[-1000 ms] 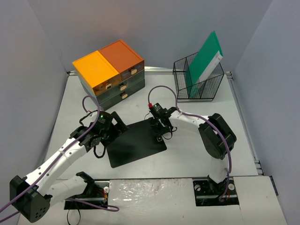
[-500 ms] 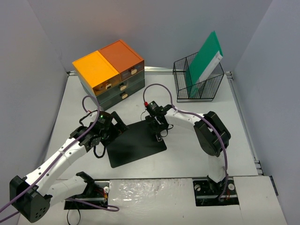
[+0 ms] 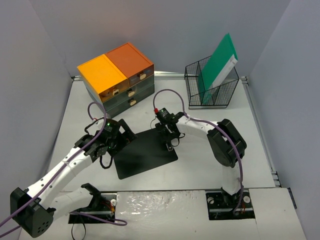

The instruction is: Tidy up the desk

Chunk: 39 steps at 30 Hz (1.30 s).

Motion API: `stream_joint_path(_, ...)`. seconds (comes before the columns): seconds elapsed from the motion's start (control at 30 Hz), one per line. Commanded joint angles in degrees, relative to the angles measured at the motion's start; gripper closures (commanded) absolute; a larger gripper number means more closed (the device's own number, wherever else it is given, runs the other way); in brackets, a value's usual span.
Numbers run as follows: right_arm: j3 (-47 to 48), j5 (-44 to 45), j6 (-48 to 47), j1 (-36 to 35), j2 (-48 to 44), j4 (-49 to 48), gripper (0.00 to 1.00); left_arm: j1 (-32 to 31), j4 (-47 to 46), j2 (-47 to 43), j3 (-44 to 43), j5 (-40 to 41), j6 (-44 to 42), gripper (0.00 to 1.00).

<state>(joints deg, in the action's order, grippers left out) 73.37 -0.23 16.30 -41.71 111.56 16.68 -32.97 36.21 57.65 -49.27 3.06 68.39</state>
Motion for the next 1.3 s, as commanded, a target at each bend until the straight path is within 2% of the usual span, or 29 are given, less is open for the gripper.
stream_joint_path(0.0, -3.19, 2.71, -0.20, -0.21, -1.91, 3.76, 0.59, -0.36, -0.63, -0.34, -4.27, 0.81, -0.54, 0.03)
stream_joint_path(0.33, -4.55, 2.71, -0.39, 0.23, -3.04, 4.32, 0.60, -0.34, -0.03, -1.36, -4.08, 0.81, -0.27, 0.03)
stream_joint_path(0.43, -5.00, 2.04, -0.42, 0.32, -2.11, 3.96, 0.63, -0.34, 0.63, -1.85, -3.84, 1.05, -0.19, 0.03)
stream_joint_path(0.53, -5.17, 0.93, -0.54, 0.32, -0.84, 3.40, 0.69, -0.34, 1.05, -2.21, -3.88, 1.18, -0.16, 0.03)
stream_joint_path(0.73, -5.43, -1.79, 0.04, 0.41, -0.29, 2.57, 0.89, -0.34, 3.07, -1.93, -5.83, 1.60, -2.46, 0.03)
stream_joint_path(0.8, -5.08, -2.24, 0.27, 0.49, -0.87, 2.58, 0.98, -0.34, 4.01, -1.06, -6.76, 1.31, -4.48, 0.03)
stream_joint_path(0.83, -4.66, -2.30, 0.47, 0.49, -1.13, 2.63, 0.99, -0.34, 4.27, -0.70, -7.39, 1.15, -5.32, 0.03)
stream_joint_path(1.27, 4.07, -0.30, 1.99, 0.57, -6.59, 8.28, 1.00, -0.73, 8.67, 5.99, -17.33, -1.75, -20.60, 0.05)
